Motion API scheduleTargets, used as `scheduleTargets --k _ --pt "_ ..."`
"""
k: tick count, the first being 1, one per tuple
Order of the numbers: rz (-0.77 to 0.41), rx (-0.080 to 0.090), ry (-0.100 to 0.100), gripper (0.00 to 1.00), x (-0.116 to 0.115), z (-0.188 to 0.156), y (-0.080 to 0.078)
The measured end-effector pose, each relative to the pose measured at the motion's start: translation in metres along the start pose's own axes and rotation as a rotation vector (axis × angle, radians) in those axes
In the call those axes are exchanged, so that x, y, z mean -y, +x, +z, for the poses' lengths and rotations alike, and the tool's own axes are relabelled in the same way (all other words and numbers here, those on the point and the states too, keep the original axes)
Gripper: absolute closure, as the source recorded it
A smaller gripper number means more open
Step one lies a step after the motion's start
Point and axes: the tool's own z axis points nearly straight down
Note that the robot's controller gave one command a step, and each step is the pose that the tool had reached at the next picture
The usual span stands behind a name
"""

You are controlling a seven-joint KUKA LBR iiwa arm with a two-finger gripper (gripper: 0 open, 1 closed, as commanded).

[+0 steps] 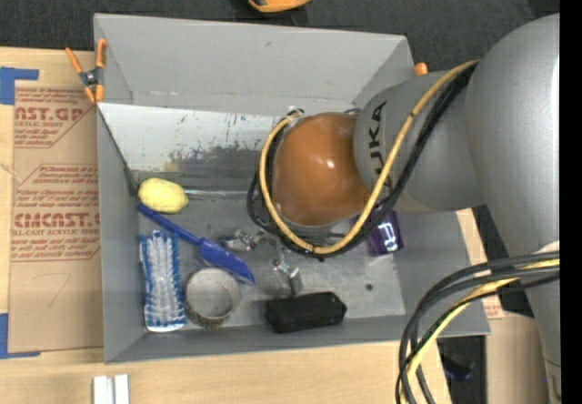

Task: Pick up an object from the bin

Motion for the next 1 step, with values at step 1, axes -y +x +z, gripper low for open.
scheduleTargets --k 1 --pt "-0.282 -0.003 -0.002 0.00 -0.0023 -0.0050 0.0280"
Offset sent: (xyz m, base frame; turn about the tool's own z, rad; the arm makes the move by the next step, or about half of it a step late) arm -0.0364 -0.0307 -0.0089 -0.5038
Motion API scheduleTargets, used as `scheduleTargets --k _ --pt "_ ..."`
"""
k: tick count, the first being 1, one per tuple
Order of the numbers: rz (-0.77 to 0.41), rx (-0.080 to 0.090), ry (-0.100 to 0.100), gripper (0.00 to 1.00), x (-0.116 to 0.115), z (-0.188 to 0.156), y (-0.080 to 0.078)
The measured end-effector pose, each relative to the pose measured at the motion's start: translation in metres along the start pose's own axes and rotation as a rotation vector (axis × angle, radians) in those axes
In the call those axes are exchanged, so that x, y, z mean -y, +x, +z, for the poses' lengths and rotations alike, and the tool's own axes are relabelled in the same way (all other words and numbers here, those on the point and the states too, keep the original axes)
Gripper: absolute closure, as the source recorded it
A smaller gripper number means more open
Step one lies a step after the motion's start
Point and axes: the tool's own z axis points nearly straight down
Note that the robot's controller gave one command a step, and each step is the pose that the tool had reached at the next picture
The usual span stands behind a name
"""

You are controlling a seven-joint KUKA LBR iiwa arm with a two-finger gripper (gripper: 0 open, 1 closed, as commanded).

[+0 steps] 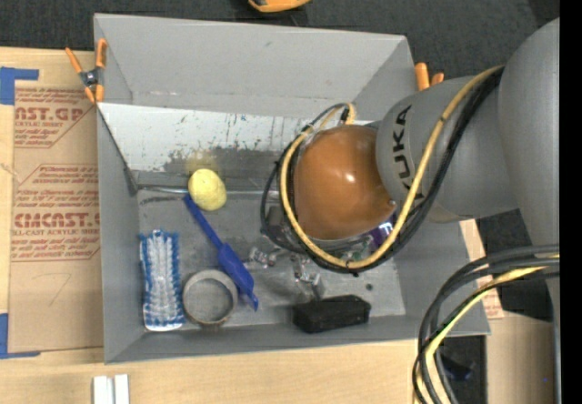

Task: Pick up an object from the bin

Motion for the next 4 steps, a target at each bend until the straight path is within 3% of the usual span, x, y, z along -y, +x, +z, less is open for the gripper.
scheduleTargets --k 1,2,3,4 --pt "-0.219 0.003 0.000 0.00 -0.007 0.013 0.018" --pt "-0.027 0.005 0.003 0.00 -0.010 -0.034 -0.013" --pt "-0.212 -0.001 0.000 1.00 -0.022 0.012 0.002" --pt "-0.212 0.000 0.000 1.00 -0.022 0.012 0.002"
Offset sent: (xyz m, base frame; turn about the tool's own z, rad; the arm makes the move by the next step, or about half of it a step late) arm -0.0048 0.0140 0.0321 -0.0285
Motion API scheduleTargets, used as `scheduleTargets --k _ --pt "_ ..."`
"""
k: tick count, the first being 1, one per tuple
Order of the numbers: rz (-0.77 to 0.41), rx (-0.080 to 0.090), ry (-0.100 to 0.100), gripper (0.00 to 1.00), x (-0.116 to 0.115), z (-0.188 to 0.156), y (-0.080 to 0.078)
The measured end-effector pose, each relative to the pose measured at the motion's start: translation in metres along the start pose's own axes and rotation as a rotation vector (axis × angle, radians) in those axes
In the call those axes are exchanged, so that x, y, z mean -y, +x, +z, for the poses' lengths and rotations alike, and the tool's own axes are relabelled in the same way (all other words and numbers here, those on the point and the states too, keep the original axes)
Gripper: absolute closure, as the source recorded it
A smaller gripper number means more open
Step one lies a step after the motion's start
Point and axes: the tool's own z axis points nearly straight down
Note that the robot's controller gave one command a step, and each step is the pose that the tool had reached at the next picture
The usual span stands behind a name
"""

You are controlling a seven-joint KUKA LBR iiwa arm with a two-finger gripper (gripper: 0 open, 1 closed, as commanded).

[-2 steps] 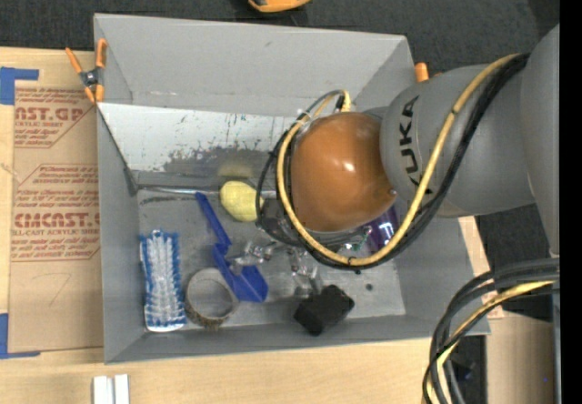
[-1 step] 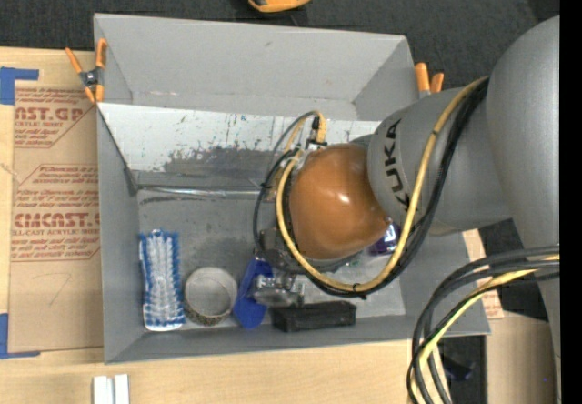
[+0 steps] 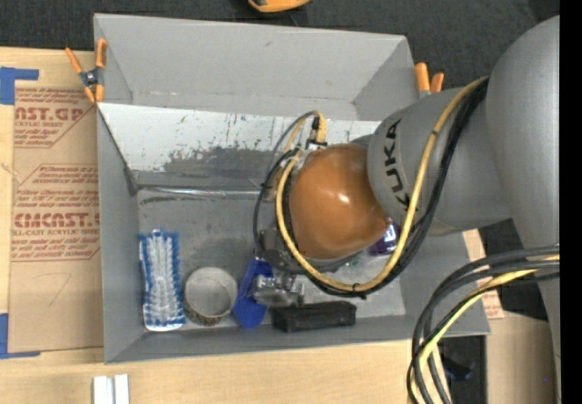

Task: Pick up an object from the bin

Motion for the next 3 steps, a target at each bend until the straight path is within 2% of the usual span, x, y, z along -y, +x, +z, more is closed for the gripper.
scheduleTargets --k 3 --pt "0.000 0.000 0.000 1.00 0.0000 0.0000 0.0000"
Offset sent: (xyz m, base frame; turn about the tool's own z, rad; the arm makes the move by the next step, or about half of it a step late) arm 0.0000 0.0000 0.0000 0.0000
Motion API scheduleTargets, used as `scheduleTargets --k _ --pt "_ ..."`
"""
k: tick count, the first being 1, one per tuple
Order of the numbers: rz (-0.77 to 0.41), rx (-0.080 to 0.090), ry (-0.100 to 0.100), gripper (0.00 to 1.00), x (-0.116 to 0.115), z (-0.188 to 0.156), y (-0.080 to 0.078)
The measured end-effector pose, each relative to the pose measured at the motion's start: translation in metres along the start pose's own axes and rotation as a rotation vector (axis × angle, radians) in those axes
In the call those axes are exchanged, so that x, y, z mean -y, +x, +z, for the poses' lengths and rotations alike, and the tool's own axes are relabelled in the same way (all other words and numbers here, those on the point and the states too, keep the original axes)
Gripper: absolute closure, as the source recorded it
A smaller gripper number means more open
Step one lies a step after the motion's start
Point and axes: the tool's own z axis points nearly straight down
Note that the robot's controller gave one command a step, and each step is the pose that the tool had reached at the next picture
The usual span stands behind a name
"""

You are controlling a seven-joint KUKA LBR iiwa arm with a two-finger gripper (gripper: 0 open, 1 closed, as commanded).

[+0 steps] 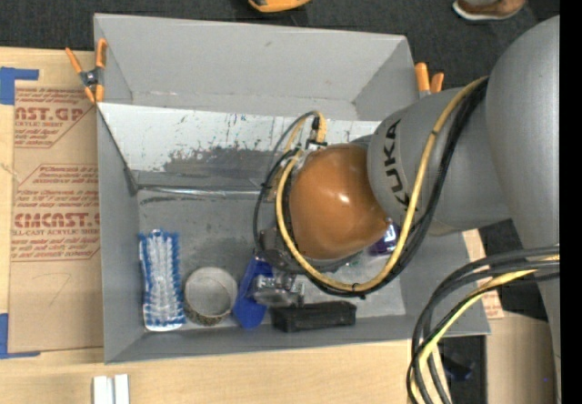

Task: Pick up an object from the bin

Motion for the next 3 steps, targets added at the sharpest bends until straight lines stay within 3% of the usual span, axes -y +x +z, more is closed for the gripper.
scheduleTargets --k 3 --pt "0.000 0.000 0.000 1.00 0.0000 0.0000 0.0000"
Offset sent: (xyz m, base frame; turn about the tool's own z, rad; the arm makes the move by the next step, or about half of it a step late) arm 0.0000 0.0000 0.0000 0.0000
